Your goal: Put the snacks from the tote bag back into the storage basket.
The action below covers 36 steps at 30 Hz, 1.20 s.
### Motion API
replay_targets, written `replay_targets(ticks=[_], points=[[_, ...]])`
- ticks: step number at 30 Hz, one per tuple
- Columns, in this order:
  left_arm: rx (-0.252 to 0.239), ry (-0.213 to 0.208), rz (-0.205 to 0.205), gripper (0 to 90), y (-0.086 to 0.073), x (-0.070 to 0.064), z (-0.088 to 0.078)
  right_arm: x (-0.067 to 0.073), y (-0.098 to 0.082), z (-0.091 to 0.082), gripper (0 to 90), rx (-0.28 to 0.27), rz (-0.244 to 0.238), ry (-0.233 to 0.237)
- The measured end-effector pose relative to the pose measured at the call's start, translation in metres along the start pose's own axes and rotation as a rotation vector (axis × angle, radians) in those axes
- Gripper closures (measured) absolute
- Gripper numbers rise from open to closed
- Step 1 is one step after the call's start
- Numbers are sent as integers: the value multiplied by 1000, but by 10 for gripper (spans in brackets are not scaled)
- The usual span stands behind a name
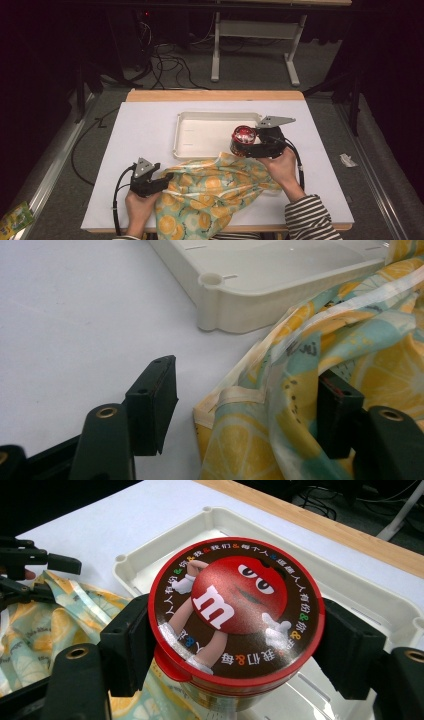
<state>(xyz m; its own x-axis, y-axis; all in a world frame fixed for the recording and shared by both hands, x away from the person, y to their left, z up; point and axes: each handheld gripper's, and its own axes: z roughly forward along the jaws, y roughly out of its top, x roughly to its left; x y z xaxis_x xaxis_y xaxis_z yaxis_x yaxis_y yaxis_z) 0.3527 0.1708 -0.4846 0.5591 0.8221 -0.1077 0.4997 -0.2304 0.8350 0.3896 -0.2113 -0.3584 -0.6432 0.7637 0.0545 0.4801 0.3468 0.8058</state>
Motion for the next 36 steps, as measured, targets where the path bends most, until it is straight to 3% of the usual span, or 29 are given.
replay_targets(ticks=[36], points=[[-2, -4, -3, 367, 0, 0, 0, -27, 11, 44, 261, 59, 28, -49]])
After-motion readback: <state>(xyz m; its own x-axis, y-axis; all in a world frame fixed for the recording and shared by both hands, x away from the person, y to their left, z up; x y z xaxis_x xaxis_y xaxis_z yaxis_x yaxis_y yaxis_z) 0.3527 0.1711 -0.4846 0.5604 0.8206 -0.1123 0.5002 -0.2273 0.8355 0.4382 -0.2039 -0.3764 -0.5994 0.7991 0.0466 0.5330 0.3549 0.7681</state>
